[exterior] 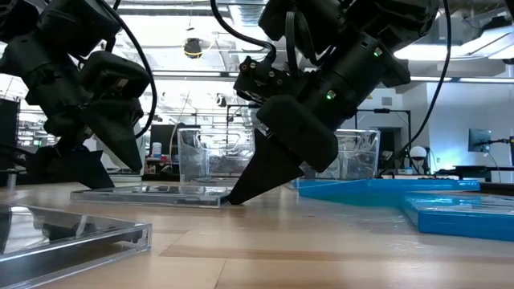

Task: Pick & place jewel cases by type
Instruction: Put the top black CD case into the left transparent bin

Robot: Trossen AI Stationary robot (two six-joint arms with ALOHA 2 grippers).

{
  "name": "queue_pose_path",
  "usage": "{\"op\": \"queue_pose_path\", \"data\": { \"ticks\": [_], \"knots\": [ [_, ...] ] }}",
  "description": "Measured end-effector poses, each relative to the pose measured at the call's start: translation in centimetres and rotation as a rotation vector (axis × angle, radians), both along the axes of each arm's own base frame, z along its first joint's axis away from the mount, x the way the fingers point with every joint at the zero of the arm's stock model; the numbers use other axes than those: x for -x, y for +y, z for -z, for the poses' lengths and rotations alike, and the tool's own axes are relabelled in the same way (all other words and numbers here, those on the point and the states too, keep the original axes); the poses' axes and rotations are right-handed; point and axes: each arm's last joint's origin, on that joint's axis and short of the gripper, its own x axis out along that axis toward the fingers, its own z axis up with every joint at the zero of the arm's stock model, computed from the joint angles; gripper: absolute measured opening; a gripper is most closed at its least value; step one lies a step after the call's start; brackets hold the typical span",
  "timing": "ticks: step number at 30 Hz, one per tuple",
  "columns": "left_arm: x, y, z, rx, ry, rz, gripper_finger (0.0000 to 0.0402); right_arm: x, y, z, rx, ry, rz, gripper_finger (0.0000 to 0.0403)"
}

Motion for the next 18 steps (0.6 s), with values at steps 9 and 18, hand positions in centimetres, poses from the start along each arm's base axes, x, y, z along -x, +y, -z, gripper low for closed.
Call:
{"op": "queue_pose_path", "data": {
  "ticks": [9,18],
  "knots": [
    [-0.1,0.0,-0.3,-0.036,-0.04,0.042,0.0261,0.1,0.3,0.0,-0.001,0.0,-0.006,0.0095],
    [0.2,0.0,-1.7,-0.044,-0.112,0.079,0.0261,0.1,0.4,0.0,0.0,0.0,-0.01,0.0095]
  ]
}}
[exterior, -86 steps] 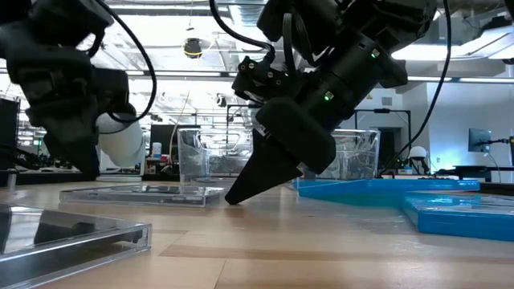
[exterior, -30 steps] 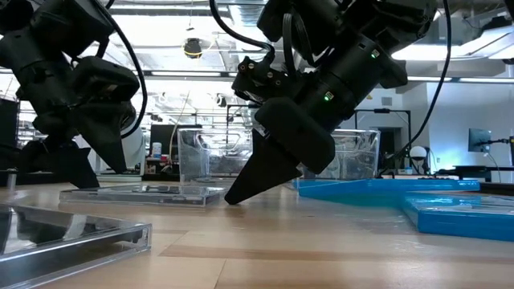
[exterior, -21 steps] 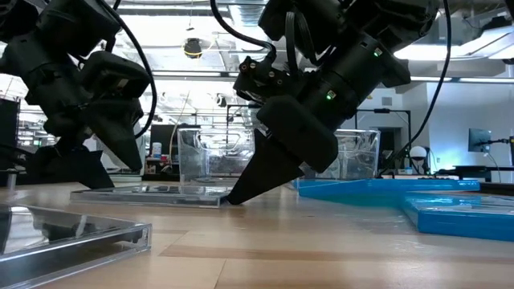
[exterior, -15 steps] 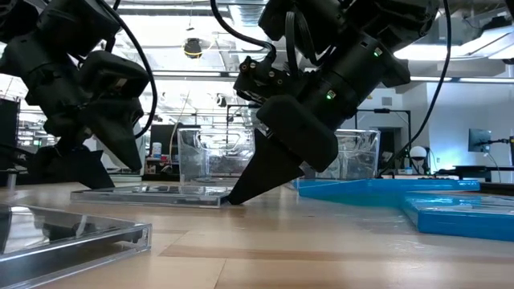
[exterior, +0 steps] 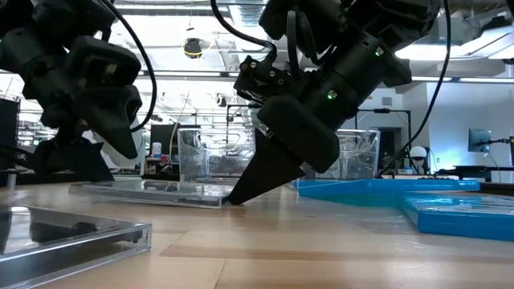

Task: Pick & place jewel cases by type
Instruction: Put the top black CD case into the left transparent bin

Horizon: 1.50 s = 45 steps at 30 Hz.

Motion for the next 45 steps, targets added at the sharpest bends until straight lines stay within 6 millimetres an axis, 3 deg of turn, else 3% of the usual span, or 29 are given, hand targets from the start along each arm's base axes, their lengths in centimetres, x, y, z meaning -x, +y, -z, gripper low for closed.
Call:
{"op": "queue_pose_path", "data": {
  "ticks": [33,45],
  "knots": [
    [0.4,0.3,-4.5,-0.048,-0.267,-0.01,0.0261,0.1,0.0,0.1,0.006,0.019,0.0,0.0095],
    [0.4,0.2,-4.7,-0.036,-0.288,0.01,0.0261,0.1,0.0,0.1,0.007,0.018,0.0,0.0095]
  ]
}}
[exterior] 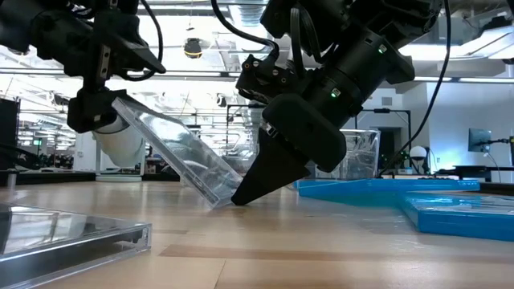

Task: Pick & place jewel cases by type
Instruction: Put the top black CD case into the left transparent bin

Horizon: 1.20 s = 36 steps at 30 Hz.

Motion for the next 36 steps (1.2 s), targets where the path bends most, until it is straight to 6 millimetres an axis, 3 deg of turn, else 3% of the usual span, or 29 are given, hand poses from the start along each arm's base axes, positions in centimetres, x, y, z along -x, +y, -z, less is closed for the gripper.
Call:
{"op": "queue_pose_path", "data": {
  "ticks": [14,22,36],
  "knots": [
    [0.1,0.0,0.2,-0.03,0.008,0.022,0.0261,0.0,0.0,0.0,0.0,-0.001,0.001,0.0095],
    [0.6,0.2,1.3,-0.026,0.117,-0.005,0.0261,0.0,0.0,0.0,0.001,-0.005,0.001,0.0095],
    [0.0,0.1,0.2,-0.038,-0.004,0.011,0.0261,0.0,0.0,0.0,-0.001,-0.005,0.003,0.0095]
  ]
}}
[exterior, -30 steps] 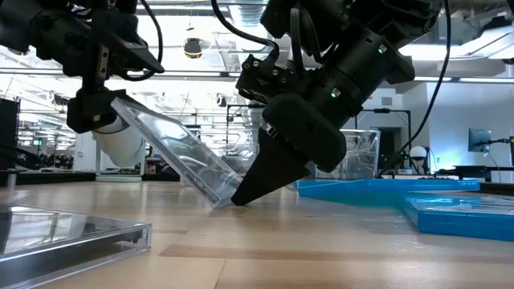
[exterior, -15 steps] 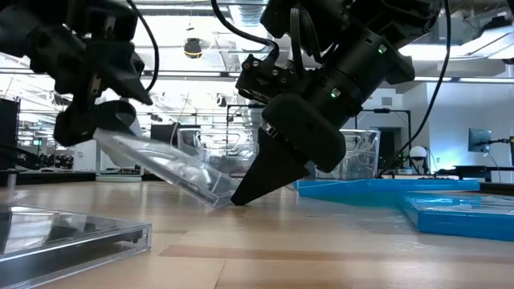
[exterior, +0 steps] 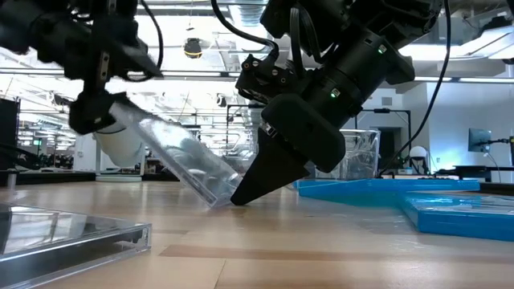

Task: Pick & place jewel cases by type
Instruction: Put the top black CD case into the left transparent bin

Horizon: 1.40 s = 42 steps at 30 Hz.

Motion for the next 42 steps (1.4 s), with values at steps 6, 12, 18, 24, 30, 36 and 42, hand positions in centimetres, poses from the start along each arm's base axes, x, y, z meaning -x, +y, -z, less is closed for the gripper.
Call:
{"op": "queue_pose_path", "data": {
  "ticks": [6,12,18,24,30,36,42],
  "knots": [
    [-0.27,-0.21,-0.58,0.0,-0.057,0.049,0.0252,0.0,0.0,0.0,0.0,0.0,-0.002,0.0095],
    [-0.22,-0.17,-0.46,-0.008,-0.047,0.041,0.0232,-0.01,0.0,-0.01,0.0,-0.001,-0.002,0.0095],
    [-0.17,-0.1,-0.33,-0.019,-0.035,0.028,0.0222,-0.01,0.01,-0.01,0.0,-0.002,-0.002,0.0095],
    [-0.11,-0.03,-0.18,-0.035,-0.021,0.014,0.0222,-0.03,0.01,-0.02,-0.001,-0.006,-0.002,0.0095],
    [0.01,0.07,0.07,-0.051,0.002,-0.001,0.023,-0.04,0.01,-0.02,-0.002,-0.009,-0.001,0.0095],
    [-0.01,0.06,0.03,-0.047,-0.003,0.001,0.0258,-0.05,0.01,-0.02,-0.002,-0.009,-0.001,0.0095],
    [-0.05,-0.02,-0.07,-0.029,-0.011,0.016,0.0275,-0.06,0.02,-0.03,-0.002,-0.011,-0.001,0.0095]
  ]
}}
